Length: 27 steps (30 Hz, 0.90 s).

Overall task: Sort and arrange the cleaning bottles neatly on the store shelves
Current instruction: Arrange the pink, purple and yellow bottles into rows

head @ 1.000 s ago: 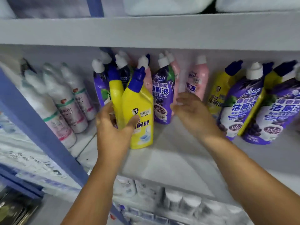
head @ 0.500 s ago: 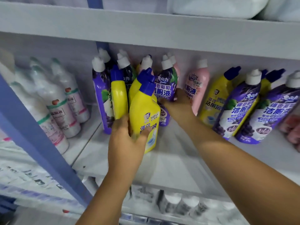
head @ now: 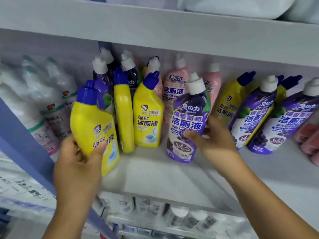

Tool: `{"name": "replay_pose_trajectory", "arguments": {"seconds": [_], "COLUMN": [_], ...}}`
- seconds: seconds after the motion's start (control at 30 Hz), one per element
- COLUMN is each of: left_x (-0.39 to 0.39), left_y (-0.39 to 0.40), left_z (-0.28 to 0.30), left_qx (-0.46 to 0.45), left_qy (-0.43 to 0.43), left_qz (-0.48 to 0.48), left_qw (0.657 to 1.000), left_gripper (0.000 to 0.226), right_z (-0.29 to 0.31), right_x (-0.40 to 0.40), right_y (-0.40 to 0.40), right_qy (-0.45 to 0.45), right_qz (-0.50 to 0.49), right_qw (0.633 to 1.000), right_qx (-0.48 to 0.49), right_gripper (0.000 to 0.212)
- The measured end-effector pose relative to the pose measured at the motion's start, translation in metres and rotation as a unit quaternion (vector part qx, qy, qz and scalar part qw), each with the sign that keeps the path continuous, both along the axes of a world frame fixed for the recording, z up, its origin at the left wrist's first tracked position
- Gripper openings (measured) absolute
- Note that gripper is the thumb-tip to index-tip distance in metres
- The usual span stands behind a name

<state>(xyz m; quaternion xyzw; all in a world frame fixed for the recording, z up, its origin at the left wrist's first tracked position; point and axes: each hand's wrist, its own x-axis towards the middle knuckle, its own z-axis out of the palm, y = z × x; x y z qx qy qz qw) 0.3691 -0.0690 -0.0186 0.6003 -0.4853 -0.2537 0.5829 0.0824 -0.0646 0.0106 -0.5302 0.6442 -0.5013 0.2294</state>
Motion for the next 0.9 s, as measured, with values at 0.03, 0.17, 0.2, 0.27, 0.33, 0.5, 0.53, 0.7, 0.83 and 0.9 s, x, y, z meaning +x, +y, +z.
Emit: {"name": "replay_pose_trajectory", "arguments": {"seconds": [0.03, 0.17, 0.2, 0.27, 0.33, 0.5, 0.53, 0.7, 0.83, 0.9], "left_x": [0.002, -0.001, -0.003, -0.004, -0.004, -0.031, -0.040, -0.085, -0.119, -0.129], "left_y": [-0.005, -0.019, -0.022, -0.029, -0.032, -0.012, -0.010, -0.012, -0.048, -0.073], "left_z": [0.000, 0.003, 0.003, 0.002, -0.002, 0.020, 0.031, 0.084, 0.105, 0.116], "left_qx": [-0.001, -0.014, -0.016, -0.017, -0.022, -0.222, -0.258, -0.326, -0.266, -0.211], "left_qy": [-0.002, -0.027, -0.037, -0.054, -0.050, -0.146, -0.181, -0.112, -0.120, -0.158], "left_qz": [0.011, 0.033, 0.030, 0.019, 0.012, 0.101, 0.087, -0.012, -0.099, -0.131], "left_qw": [1.000, 0.999, 0.999, 0.998, 0.998, 0.959, 0.945, 0.939, 0.951, 0.956], "left_gripper": [0.026, 0.029, 0.030, 0.032, 0.034, 0.043, 0.037, 0.022, 0.038, 0.053], "right_z": [-0.004, -0.009, -0.009, -0.009, -0.007, -0.003, -0.003, 0.002, 0.003, 0.003], "right_x": [-0.001, 0.000, -0.002, -0.010, -0.021, -0.050, -0.055, -0.074, -0.083, -0.089], "right_y": [0.007, 0.030, 0.031, 0.029, 0.027, 0.028, 0.029, 0.038, 0.041, 0.039], "right_qy": [-0.006, -0.031, -0.029, -0.021, -0.010, 0.018, 0.029, 0.081, 0.104, 0.088], "right_qz": [0.007, 0.006, -0.007, -0.039, -0.069, -0.125, -0.138, -0.190, -0.199, -0.187], "right_qw": [1.000, 1.000, 1.000, 0.999, 0.997, 0.992, 0.990, 0.978, 0.974, 0.978], "right_qx": [0.001, 0.000, -0.003, -0.011, -0.017, -0.025, -0.020, -0.002, 0.010, 0.014], "right_gripper": [0.029, 0.030, 0.030, 0.027, 0.025, 0.024, 0.022, 0.027, 0.030, 0.033]}}
